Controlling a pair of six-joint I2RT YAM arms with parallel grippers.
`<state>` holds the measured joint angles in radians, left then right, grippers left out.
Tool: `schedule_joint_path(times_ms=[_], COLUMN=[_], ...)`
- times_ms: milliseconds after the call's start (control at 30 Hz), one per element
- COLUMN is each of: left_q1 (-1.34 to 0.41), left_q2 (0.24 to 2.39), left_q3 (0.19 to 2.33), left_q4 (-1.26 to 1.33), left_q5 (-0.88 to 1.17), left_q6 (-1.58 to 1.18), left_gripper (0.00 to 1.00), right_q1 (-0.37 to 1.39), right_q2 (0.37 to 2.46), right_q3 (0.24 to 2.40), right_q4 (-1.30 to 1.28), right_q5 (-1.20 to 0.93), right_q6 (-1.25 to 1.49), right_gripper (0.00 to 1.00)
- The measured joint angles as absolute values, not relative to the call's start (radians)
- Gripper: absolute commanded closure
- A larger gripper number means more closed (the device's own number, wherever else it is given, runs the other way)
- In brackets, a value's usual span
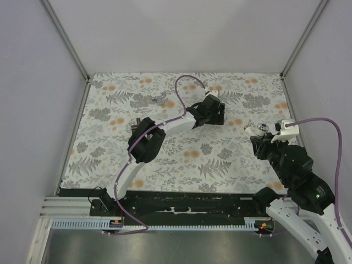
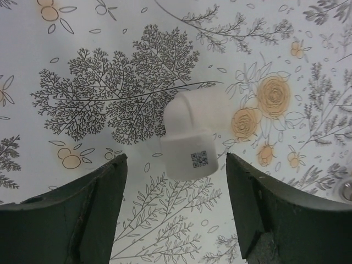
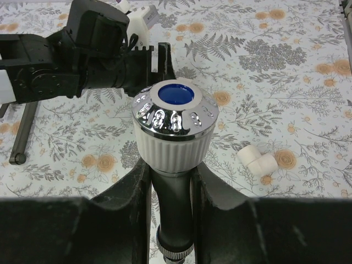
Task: Install the water faucets
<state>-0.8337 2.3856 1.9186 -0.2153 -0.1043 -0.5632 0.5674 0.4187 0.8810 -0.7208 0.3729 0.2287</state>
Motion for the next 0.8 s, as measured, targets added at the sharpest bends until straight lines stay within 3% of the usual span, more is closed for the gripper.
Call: schedule_joint_path(times_ms=[167, 333, 433, 633, 800], left_q1=[-0.834, -0.841, -0.847, -0.854, -0.854], left_q2=[2.438, 2.455, 2.453, 2.295, 2.054], left_q3=[1.959, 1.976, 1.967, 1.721, 1.417], left_q4=[-0.208, -0.205, -0.194, -0.162, -0.206], left_q5=[-0.115, -0.12, -0.13, -0.224, -0.343], left_q6=[-0.564, -0.569, -0.57, -0.577, -0.629], left_gripper=[0.36, 0.73, 0.88, 0.91, 0.86], right_q1=[0.567, 0.567, 0.567, 0.567, 0.567], right_q2=[0.405, 0.405, 0.405, 0.405, 0.405], right_q3=[0.87, 0.857, 0.857, 0.851, 0.842], right_q4=[-0.735, -0.737, -0.743, -0.743, -0.743], right_q5=[0.371, 0.372, 0.374, 0.373, 0.356], right_q6=[0.228, 0.224, 0.221, 0.215, 0.215], right_gripper=[1.0, 1.0, 1.0, 1.0, 1.0])
